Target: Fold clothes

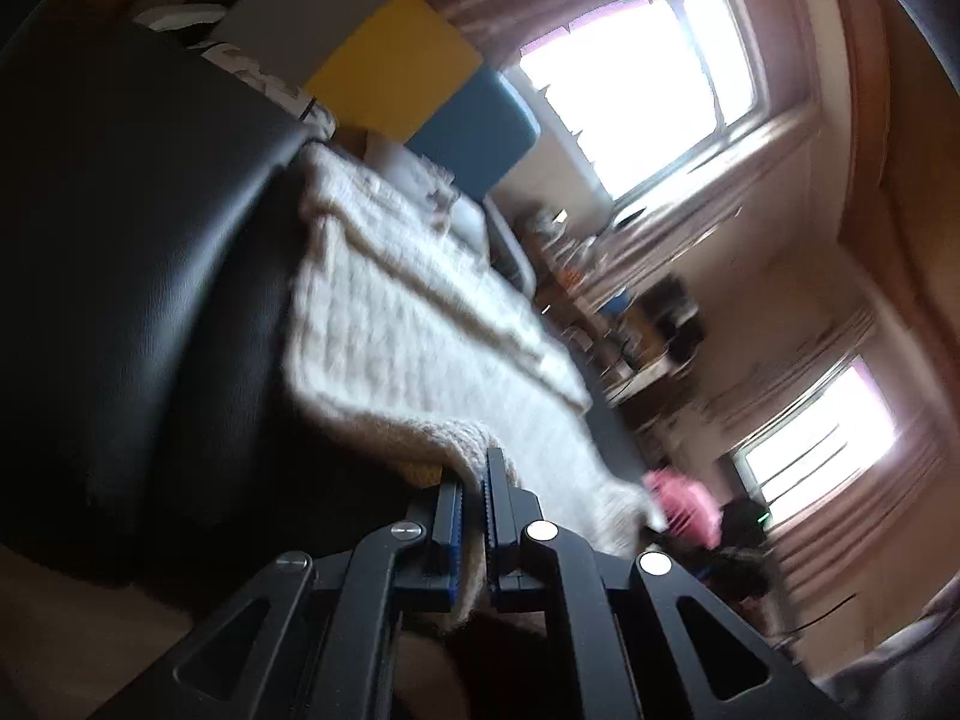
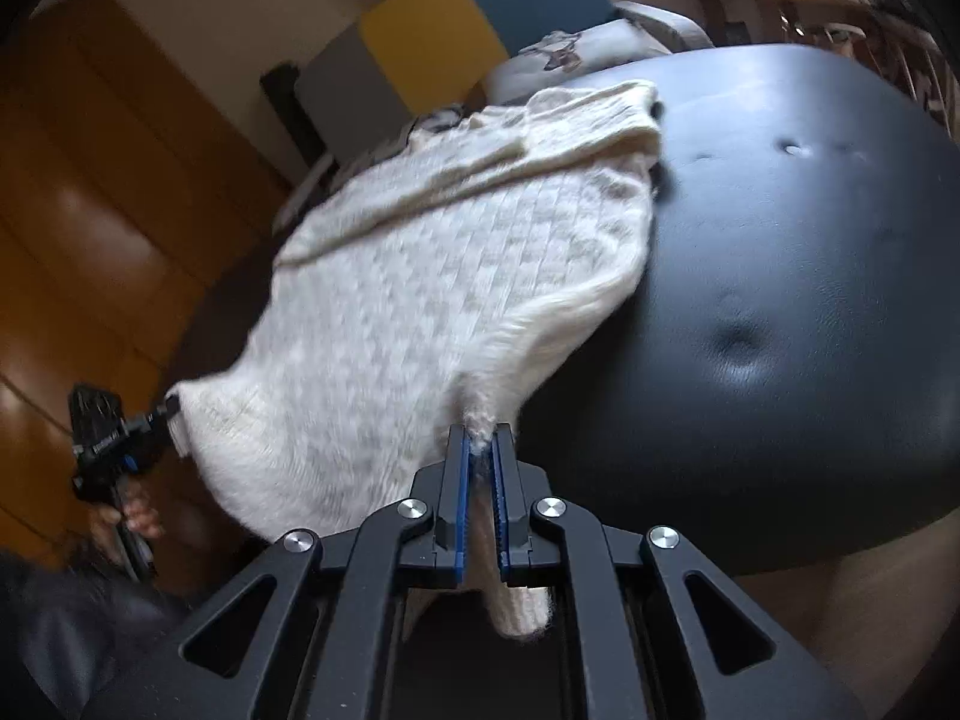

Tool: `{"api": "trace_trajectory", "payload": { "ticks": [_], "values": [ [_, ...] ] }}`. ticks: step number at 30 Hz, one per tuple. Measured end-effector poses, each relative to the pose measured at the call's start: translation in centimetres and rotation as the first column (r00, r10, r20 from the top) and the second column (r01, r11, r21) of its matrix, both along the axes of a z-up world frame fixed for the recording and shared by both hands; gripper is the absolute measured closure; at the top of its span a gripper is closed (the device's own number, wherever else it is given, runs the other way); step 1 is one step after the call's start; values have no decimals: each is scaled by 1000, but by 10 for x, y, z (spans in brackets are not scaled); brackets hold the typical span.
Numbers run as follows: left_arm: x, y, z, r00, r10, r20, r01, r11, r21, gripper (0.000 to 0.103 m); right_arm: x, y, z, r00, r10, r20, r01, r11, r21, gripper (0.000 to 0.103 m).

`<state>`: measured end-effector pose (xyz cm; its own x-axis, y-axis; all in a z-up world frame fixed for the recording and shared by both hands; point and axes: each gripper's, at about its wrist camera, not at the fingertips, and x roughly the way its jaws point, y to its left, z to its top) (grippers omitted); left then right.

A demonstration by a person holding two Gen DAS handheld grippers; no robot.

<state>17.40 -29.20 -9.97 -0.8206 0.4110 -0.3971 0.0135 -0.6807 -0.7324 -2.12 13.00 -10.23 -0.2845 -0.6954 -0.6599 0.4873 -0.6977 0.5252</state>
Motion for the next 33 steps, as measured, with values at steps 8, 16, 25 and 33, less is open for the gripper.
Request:
{"api": "trace_trajectory", "payload": {
  "ticks": [8, 16, 25, 33],
  "values": [
    [-43, -14, 29, 993, -10, -118, 20, 996, 86, 99, -35, -12, 27, 999, 3, -36, -5, 998, -58, 96],
    [-119, -32, 62, 983, -20, -181, 32, 997, 64, 99, -109, -36, 54, 994, -12, -106, 5, 998, -69, 96],
    [-172, -40, 47, 995, -35, -91, 38, 999, 21, 98, -151, -56, 34, 994, 96, 46, -92, 993, -77, 85],
    [-156, -35, 30, 999, -26, -34, 26, 1000, 16, 98, -49, -19, 11, 981, 158, 116, -148, 985, -91, 42]
  ]
}}
